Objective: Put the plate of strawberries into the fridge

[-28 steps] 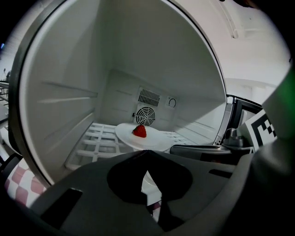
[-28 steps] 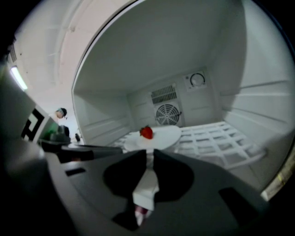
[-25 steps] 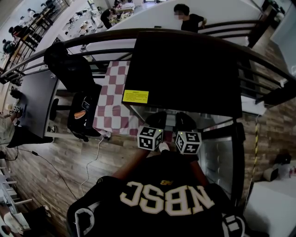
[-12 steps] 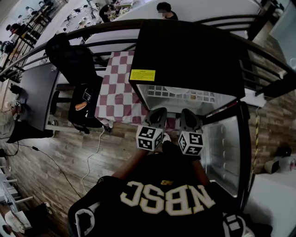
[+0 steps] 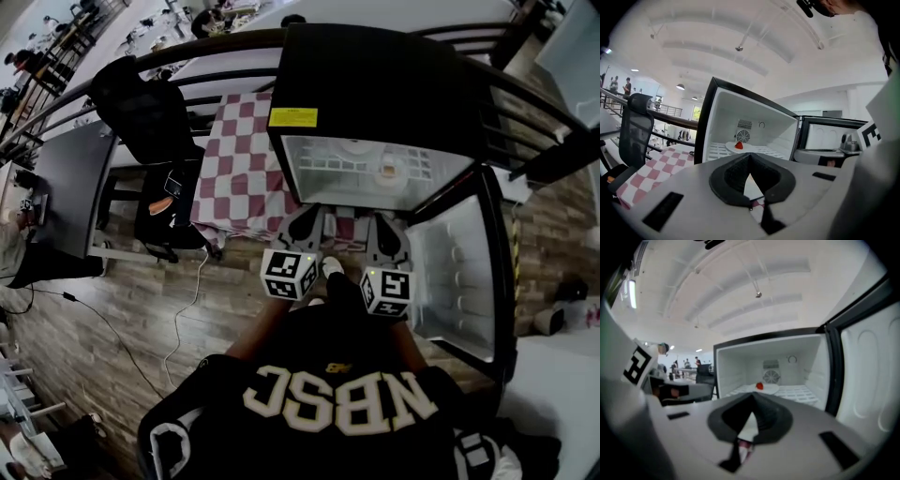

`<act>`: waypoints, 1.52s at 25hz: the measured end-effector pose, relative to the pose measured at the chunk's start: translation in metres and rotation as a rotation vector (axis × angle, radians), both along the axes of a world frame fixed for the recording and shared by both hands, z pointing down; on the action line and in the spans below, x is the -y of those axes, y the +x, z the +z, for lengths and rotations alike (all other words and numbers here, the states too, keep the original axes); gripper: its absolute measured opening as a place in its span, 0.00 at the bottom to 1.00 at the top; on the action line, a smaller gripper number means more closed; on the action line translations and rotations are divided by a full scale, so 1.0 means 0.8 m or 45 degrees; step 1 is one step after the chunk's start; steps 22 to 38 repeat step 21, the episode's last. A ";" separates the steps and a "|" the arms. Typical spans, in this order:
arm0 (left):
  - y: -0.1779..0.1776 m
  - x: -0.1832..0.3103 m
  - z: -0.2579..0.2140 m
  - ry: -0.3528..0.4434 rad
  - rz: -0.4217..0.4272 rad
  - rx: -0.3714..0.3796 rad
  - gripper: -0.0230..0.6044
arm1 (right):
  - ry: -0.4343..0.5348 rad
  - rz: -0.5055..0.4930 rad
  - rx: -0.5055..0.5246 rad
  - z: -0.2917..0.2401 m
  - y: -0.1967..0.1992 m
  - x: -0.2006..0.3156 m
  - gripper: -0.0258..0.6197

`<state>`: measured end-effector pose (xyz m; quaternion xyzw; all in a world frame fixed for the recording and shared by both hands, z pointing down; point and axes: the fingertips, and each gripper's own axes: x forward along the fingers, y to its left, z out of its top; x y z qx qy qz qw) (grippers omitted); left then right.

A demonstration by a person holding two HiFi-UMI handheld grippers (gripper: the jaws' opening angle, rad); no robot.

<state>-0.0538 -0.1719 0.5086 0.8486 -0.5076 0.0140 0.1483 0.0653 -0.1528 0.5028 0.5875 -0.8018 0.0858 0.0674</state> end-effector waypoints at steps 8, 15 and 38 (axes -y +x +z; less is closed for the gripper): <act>0.009 -0.034 0.002 0.015 0.042 0.007 0.06 | 0.003 0.037 0.033 -0.002 0.008 -0.029 0.07; 0.012 -0.039 0.014 -0.025 0.044 -0.009 0.06 | 0.007 0.057 0.043 -0.003 0.017 -0.035 0.07; 0.017 -0.030 0.015 -0.023 0.047 -0.010 0.06 | 0.007 0.064 0.046 0.001 0.024 -0.024 0.07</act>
